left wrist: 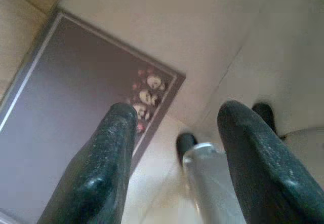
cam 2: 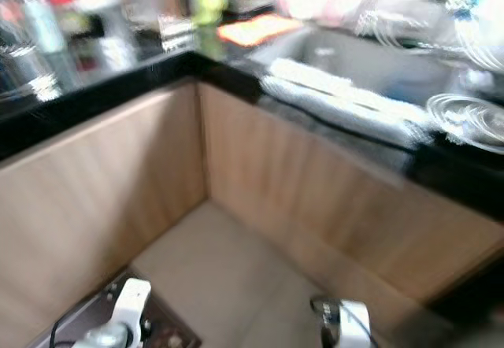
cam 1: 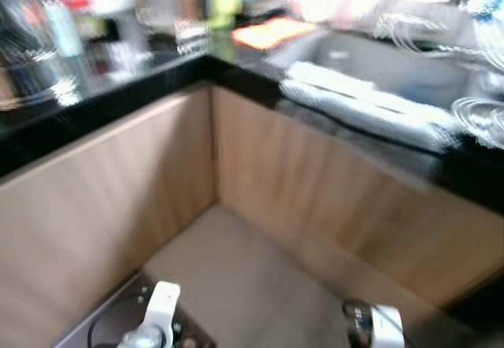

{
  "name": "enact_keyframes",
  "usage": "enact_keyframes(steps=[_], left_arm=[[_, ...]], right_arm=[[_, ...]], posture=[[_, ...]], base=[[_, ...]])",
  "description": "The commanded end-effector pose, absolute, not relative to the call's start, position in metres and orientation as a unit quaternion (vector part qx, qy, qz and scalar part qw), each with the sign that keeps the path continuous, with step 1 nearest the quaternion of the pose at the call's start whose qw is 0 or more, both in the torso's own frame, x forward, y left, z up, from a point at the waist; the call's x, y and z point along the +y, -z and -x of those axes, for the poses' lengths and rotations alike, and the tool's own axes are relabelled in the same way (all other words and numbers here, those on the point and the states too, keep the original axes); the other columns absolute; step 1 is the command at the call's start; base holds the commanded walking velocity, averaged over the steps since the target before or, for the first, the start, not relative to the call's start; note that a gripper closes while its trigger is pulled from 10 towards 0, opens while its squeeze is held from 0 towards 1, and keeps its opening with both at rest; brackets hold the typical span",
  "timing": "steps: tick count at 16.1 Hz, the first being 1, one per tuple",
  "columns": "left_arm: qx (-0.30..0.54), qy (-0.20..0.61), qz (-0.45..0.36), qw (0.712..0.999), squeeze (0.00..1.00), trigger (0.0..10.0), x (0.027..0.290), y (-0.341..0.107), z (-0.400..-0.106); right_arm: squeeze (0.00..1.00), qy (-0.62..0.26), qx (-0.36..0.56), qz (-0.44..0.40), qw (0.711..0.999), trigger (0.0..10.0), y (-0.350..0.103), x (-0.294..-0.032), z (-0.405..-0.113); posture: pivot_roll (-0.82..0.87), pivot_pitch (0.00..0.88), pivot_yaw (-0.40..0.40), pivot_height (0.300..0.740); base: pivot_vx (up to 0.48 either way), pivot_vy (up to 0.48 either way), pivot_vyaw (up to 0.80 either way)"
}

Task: Kitchen organization

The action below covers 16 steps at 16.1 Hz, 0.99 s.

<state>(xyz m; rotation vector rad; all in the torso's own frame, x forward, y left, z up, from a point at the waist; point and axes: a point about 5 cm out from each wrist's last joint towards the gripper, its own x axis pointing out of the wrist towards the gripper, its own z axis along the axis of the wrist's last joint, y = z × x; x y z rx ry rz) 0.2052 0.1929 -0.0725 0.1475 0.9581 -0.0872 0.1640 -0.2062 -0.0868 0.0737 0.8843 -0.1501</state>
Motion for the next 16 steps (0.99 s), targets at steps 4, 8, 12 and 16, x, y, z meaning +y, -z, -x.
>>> enact_keyframes(steps=[4,8,12,16], left_arm=[[0.471,0.042,-0.074,0.878,0.0,10.0,0.1939,0.0741,-0.2029],[0.47,0.04,-0.07,0.879,0.0,10.0,0.1943,0.0737,-0.2033],[0.468,0.05,-0.08,0.879,0.0,10.0,0.1939,0.0726,-0.2053],[0.468,0.046,-0.075,0.879,0.0,10.0,0.1935,0.0726,-0.2056]], right_arm=[[0.0,0.083,0.442,-0.04,0.892,10.0,0.0906,-0.2094,-0.1544],[0.0,0.085,0.442,-0.042,0.892,10.0,0.091,-0.2086,-0.1539],[0.0,0.085,0.442,-0.043,0.892,10.0,0.0909,-0.2079,-0.1542],[0.0,0.086,0.442,-0.043,0.892,10.0,0.091,-0.2078,-0.1542]], posture=[[0.03,0.0,0.006,0.74],[0.03,0.0,0.007,0.74],[0.02,0.0,0.008,0.74],[0.02,0.007,0.011,0.74]], base=[[0.0,0.0,-0.75],[0.0,0.0,-0.75],[0.0,-0.168,-0.75],[0.0,0.0,-0.75]])
